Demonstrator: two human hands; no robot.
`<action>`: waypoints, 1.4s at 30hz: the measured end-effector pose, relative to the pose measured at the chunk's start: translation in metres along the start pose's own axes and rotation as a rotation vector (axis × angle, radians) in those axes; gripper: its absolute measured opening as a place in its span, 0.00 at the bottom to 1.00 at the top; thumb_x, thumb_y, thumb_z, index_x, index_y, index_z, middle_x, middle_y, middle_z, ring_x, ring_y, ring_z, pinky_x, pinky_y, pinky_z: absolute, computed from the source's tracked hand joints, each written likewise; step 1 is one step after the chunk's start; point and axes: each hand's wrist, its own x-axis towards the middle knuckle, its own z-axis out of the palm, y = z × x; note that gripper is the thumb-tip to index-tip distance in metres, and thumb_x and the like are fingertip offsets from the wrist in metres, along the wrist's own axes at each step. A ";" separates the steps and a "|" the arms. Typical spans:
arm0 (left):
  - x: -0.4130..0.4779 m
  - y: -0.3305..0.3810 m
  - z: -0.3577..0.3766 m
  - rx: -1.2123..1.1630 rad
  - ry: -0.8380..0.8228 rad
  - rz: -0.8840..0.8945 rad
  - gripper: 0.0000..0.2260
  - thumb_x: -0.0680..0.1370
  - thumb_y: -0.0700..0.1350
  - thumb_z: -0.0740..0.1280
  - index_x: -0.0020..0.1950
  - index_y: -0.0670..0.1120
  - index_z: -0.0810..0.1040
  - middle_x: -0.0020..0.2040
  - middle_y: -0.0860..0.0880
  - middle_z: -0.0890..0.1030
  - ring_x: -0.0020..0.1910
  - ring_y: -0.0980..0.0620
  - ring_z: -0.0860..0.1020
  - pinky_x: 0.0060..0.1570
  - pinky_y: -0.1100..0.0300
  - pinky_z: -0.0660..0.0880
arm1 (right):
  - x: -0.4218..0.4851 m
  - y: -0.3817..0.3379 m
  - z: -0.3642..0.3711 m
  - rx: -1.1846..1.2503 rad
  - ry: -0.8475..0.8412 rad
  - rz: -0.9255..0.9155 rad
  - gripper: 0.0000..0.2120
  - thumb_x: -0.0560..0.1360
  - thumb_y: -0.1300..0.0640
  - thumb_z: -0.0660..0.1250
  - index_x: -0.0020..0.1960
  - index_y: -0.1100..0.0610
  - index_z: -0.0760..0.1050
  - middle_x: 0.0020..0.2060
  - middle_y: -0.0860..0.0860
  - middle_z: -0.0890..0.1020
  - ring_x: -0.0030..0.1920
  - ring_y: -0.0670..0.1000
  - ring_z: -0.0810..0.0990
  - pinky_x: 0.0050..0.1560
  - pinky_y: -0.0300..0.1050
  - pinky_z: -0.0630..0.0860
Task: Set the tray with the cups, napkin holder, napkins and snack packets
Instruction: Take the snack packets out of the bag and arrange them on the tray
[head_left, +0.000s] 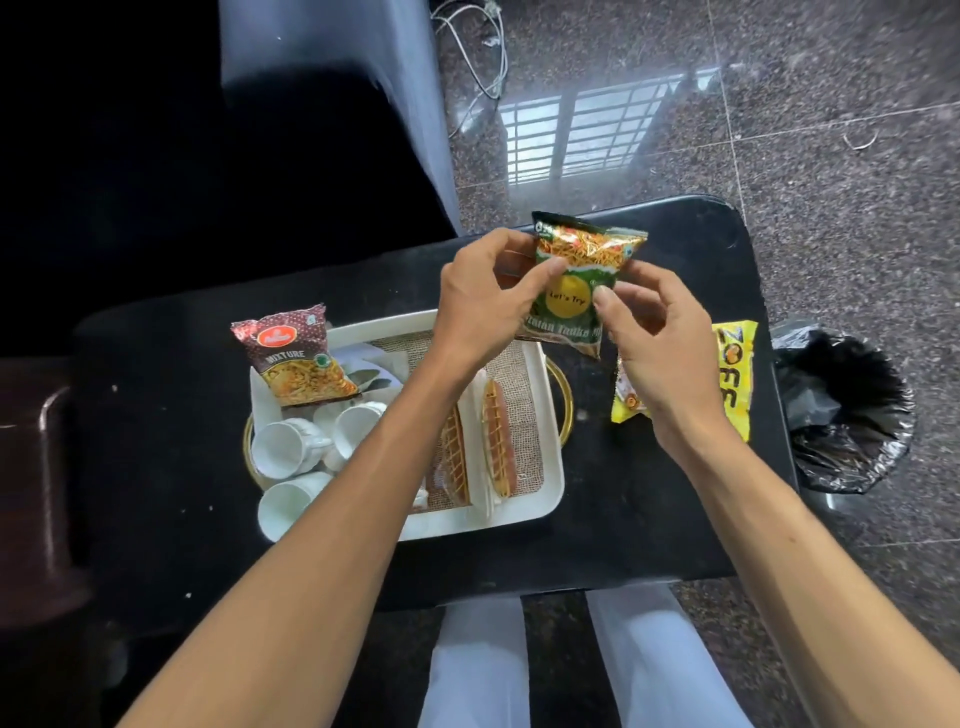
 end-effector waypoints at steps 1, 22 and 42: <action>0.000 -0.001 -0.008 -0.002 0.023 0.002 0.09 0.77 0.50 0.75 0.53 0.47 0.83 0.42 0.54 0.86 0.41 0.61 0.84 0.43 0.65 0.82 | 0.001 -0.005 0.007 -0.009 -0.028 -0.018 0.17 0.77 0.51 0.71 0.65 0.51 0.76 0.54 0.47 0.84 0.54 0.42 0.83 0.52 0.46 0.83; -0.030 -0.102 -0.115 -0.129 0.306 -0.416 0.06 0.79 0.44 0.73 0.53 0.44 0.80 0.46 0.48 0.85 0.43 0.53 0.83 0.45 0.59 0.82 | -0.001 -0.007 0.179 -0.446 -0.356 -0.072 0.23 0.75 0.51 0.73 0.66 0.58 0.72 0.57 0.52 0.83 0.50 0.50 0.83 0.53 0.49 0.81; -0.059 -0.070 -0.108 -0.138 0.397 -0.426 0.12 0.82 0.44 0.67 0.65 0.45 0.81 0.58 0.48 0.86 0.57 0.53 0.84 0.61 0.55 0.81 | -0.026 -0.018 0.128 -0.204 -0.050 -0.064 0.14 0.76 0.52 0.71 0.60 0.53 0.77 0.49 0.43 0.83 0.47 0.39 0.81 0.42 0.21 0.72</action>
